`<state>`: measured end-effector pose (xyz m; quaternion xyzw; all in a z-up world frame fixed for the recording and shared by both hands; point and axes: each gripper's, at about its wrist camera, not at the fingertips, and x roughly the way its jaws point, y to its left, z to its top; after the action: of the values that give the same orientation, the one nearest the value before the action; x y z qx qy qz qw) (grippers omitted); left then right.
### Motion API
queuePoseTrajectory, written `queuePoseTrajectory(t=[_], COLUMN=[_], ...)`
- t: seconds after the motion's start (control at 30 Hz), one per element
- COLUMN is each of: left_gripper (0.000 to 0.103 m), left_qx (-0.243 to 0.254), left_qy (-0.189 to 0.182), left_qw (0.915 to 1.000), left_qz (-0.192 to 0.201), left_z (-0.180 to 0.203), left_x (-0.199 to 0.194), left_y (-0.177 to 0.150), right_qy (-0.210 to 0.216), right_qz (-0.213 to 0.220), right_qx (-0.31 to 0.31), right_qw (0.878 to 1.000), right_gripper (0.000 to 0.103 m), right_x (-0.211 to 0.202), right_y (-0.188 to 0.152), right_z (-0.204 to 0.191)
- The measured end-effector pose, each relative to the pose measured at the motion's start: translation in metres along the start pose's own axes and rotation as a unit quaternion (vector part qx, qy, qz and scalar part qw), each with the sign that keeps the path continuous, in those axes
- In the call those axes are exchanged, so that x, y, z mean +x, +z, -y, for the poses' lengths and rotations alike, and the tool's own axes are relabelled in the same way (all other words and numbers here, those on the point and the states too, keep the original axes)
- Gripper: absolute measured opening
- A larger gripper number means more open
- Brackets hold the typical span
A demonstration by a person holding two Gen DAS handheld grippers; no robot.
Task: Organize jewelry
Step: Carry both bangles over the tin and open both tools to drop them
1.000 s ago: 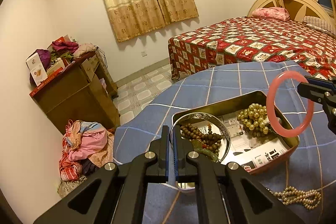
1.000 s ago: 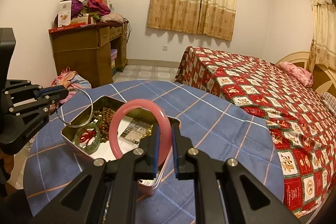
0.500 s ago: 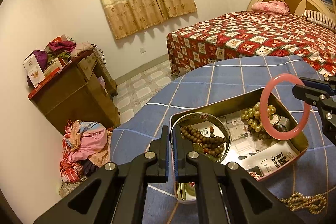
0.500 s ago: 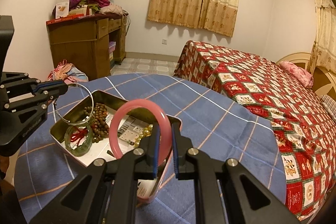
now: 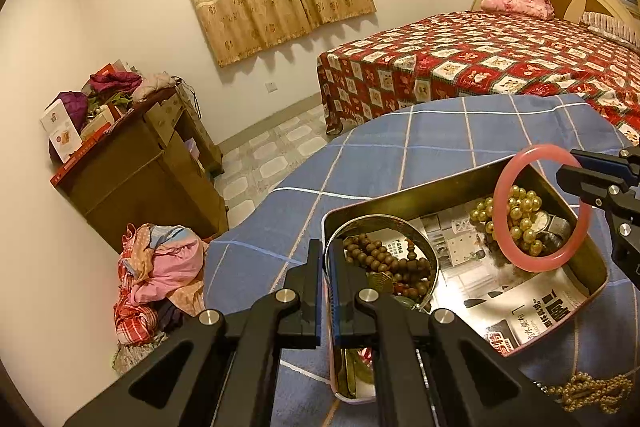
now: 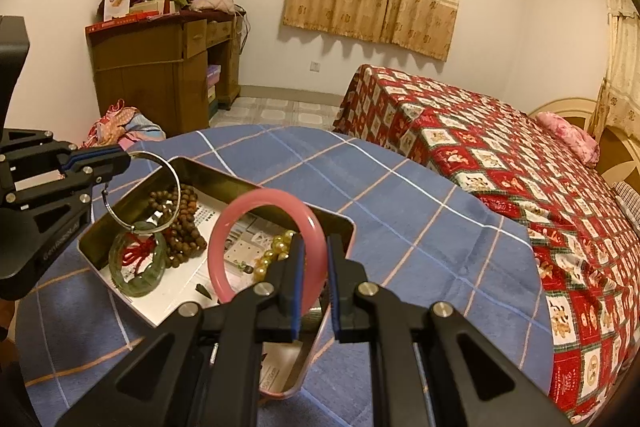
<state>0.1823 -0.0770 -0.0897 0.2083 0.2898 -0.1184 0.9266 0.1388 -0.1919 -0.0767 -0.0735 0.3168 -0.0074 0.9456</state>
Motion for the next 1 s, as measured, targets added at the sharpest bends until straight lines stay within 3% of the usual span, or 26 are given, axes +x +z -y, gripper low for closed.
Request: queuePoseTrajectory(t=[0.93,1.0], left_gripper=[0.003,0.003], left_qx=[0.011,0.013], left_qy=[0.004,0.005], left_qw=[0.9996,0.9995], left_qz=[-0.025,-0.028], left_z=[0.002,0.002], left_x=[0.022,0.022], left_y=[-0.002,-0.003], right_qy=[-0.003,-0.003], right_qz=[-0.022,-0.021], right_qx=[-0.004,0.001], right_qw=[1.0,1.0], right_gripper=[0.014,0.026], right_x=[0.015,0.014], right_y=[-0.004,-0.004], right_z=[-0.006,-0.003])
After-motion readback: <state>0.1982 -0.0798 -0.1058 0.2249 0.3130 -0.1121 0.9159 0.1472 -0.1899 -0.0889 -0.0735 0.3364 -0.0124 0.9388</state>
